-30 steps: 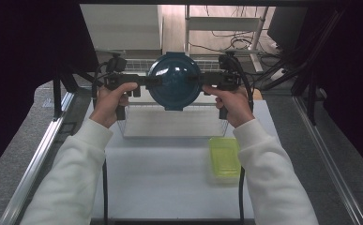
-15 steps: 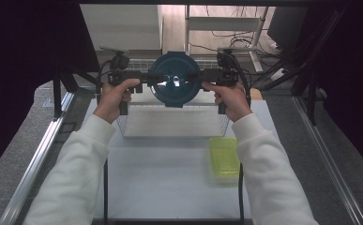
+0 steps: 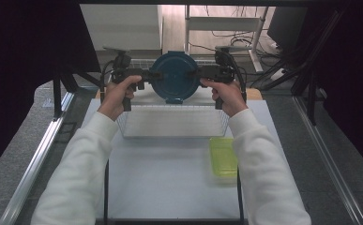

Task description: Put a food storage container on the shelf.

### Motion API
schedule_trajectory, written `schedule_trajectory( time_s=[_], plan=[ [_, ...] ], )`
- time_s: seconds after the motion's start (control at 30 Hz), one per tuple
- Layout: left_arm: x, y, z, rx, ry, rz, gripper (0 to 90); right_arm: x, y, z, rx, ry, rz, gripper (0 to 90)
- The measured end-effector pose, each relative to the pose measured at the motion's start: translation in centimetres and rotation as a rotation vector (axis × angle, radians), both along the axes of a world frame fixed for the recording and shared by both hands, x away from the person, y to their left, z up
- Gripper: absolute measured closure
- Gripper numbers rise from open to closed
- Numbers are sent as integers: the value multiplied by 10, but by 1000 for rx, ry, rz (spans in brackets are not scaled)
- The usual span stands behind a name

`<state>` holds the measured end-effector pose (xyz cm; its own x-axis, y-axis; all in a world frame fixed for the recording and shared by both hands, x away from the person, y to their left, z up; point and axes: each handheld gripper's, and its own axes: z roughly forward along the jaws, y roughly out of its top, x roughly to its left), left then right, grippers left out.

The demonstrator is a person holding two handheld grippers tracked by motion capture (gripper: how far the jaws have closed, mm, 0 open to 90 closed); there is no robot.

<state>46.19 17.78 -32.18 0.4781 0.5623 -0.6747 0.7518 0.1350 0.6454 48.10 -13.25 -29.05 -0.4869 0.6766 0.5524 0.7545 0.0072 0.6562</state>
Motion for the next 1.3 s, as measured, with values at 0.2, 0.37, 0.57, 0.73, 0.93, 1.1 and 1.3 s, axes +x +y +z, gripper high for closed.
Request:
schedule_trajectory(
  time_s=[0.2,0.37,0.57,0.73,0.93,1.1,1.3],
  plan=[
    [9,1,-4,-40,36,15,405,9,1,-3,17,37,-25,328],
    [15,1,-7,-60,73,25,401,18,1,-8,39,84,-50,305],
    [25,-1,-11,-82,124,36,387,27,-3,-15,70,131,-73,298],
    [30,-1,-16,-110,156,47,380,32,-4,-18,82,168,-93,296],
    [32,-2,-19,-122,167,56,371,34,-5,-21,100,194,-101,296],
    [32,-2,-21,-126,165,54,361,35,-5,-22,102,190,-105,295],
    [31,-5,-21,-97,123,53,331,34,-4,-23,98,171,-114,260]
  ],
)
